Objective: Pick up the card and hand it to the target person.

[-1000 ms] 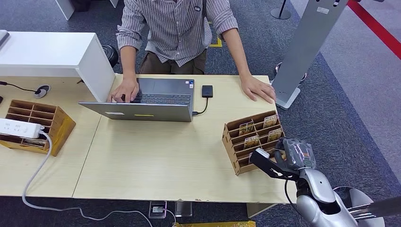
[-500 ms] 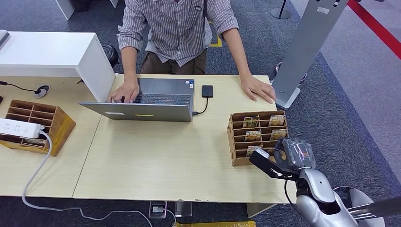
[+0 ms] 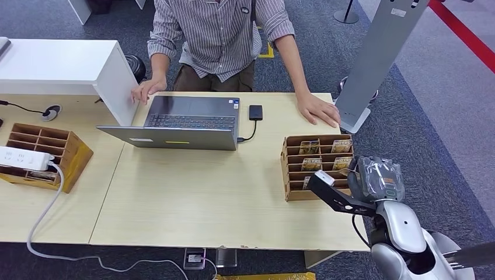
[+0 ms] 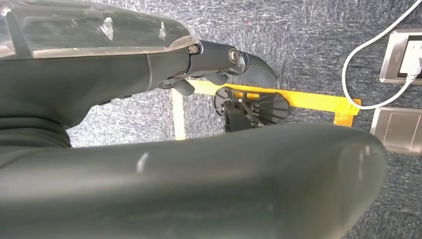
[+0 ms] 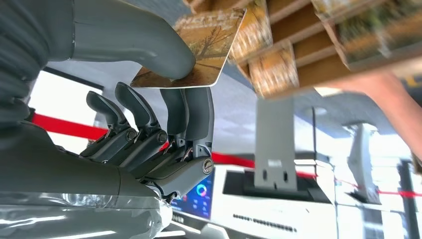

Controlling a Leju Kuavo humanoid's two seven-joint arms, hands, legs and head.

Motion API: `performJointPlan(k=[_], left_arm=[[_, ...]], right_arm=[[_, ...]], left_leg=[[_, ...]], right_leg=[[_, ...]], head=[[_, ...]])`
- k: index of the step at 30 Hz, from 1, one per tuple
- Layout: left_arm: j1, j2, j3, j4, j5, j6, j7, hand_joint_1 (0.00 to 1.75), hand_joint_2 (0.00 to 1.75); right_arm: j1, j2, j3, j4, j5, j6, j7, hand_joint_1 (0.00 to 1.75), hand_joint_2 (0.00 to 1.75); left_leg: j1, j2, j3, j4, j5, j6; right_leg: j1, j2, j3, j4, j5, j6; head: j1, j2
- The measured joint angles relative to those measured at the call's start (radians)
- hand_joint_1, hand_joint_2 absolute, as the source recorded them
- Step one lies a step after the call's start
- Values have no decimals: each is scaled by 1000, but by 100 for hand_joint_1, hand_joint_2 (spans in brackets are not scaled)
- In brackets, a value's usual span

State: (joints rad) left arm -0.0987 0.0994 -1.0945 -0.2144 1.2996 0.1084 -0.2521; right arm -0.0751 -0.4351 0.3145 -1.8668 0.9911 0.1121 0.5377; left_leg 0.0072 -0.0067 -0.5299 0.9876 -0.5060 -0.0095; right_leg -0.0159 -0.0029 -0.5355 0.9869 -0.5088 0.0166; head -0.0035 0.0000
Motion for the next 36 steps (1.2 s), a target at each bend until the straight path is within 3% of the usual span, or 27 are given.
performJointPlan(k=[4, 8, 13, 16, 20, 24, 36], left_arm=[[0, 0, 0, 0, 0, 0, 2, 0, 0], [0, -1, 0, 0, -14, -8, 0, 0, 0], [-3, -7, 0, 0, -36, -18, -13, 0, 0], [-6, -11, -1, 0, -40, -18, -17, 0, 0], [-9, -15, -2, 0, -43, -17, -18, 0, 0], [-12, -16, -3, 0, -48, -17, -17, 0, 0], [-13, -17, -5, 0, -54, -15, -12, 0, 0]], right_arm=[[-1, -2, 3, -102, 21, 10, -30, 161, 175], [-34, 8, 35, -167, -32, -23, -167, 161, 175], [-98, 64, 110, -116, -124, -311, -413, 161, 175], [-131, 100, 149, -42, -142, -459, -480, 161, 175], [-170, 152, 195, 69, -132, -621, -514, 161, 175], [-202, 194, 237, 169, -147, -718, -520, 161, 175], [-252, 241, 305, 346, -192, -783, -500, 161, 175]], left_leg=[[0, 0, 0, 0, 0, 0], [0, 0, -1, 0, 0, 0], [0, 0, -1, 0, 0, 0], [0, 0, -1, 0, 0, 0], [0, 0, -1, 0, 0, 0], [0, -1, -1, 0, 0, 0], [0, -1, -1, 0, 0, 0]], right_leg=[[0, 0, 0, 0, 0, 0], [0, 0, 0, 0, 0, 0], [0, 0, 1, 0, 0, 0], [0, 0, 1, 0, 0, 0], [0, 0, 1, 0, 0, 0], [0, -1, 0, 0, 0, 0], [0, -1, 0, 0, 0, 0]], head=[[1, 0], [1, 0], [0, 0], [0, 0], [1, 0], [1, 0], [1, 0]])
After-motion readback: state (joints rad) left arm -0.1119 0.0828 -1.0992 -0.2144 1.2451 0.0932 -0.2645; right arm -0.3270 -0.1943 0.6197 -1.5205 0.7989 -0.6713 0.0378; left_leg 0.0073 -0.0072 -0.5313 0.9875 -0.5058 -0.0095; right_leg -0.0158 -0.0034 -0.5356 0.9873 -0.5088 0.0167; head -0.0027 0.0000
